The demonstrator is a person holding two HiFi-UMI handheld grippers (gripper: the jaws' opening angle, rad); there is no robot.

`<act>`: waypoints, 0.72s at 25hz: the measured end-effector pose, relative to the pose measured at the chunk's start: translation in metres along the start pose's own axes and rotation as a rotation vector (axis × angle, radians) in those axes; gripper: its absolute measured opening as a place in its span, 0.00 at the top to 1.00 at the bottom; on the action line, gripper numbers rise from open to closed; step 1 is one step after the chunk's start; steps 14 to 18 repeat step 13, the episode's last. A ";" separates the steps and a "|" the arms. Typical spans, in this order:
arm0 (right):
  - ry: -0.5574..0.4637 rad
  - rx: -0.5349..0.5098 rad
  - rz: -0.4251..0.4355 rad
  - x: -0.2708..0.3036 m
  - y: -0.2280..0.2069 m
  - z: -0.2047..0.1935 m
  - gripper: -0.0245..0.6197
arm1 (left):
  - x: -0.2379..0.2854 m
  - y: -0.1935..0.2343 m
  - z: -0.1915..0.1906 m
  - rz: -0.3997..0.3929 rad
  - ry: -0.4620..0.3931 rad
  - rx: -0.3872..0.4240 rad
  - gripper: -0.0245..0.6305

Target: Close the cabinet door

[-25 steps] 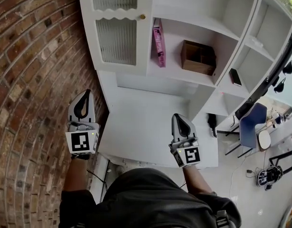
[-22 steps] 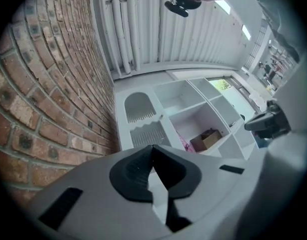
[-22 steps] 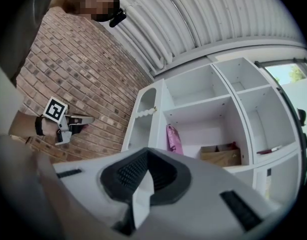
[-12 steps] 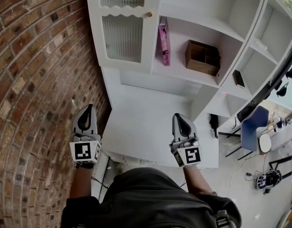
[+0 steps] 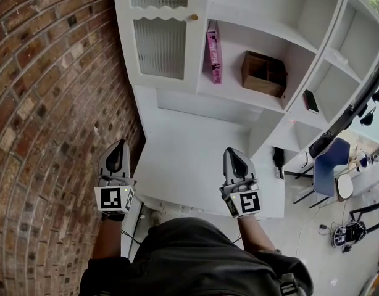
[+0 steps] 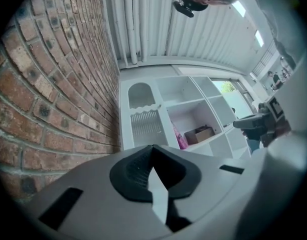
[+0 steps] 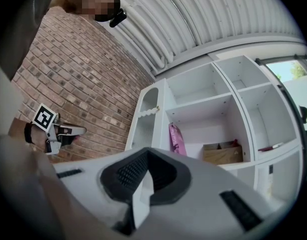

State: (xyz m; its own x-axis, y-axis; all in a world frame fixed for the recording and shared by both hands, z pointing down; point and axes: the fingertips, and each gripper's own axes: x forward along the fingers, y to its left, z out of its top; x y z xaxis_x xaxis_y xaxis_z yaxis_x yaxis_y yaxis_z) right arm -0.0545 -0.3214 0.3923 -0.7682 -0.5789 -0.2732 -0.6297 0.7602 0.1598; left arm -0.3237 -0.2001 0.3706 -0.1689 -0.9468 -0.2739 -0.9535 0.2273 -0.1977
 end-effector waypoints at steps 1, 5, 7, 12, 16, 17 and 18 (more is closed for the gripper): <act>-0.001 -0.001 -0.001 -0.001 0.000 0.000 0.96 | 0.000 -0.001 0.001 -0.002 -0.001 0.002 0.96; -0.006 0.003 -0.004 -0.003 0.000 0.002 0.96 | 0.000 -0.003 0.004 -0.008 0.002 0.009 0.96; -0.007 0.003 -0.005 -0.003 -0.001 0.002 0.96 | 0.001 -0.004 0.004 -0.010 0.005 0.012 0.96; -0.002 0.006 -0.007 -0.005 0.000 0.001 0.96 | 0.000 -0.007 0.008 -0.024 0.003 0.024 0.96; -0.002 0.006 -0.007 -0.006 0.000 0.001 0.96 | 0.000 -0.008 0.009 -0.026 0.002 0.023 0.96; -0.002 0.006 -0.007 -0.006 0.000 0.001 0.96 | 0.000 -0.008 0.009 -0.026 0.002 0.023 0.96; -0.002 0.006 -0.007 -0.006 0.000 0.001 0.96 | 0.000 -0.008 0.009 -0.026 0.002 0.023 0.96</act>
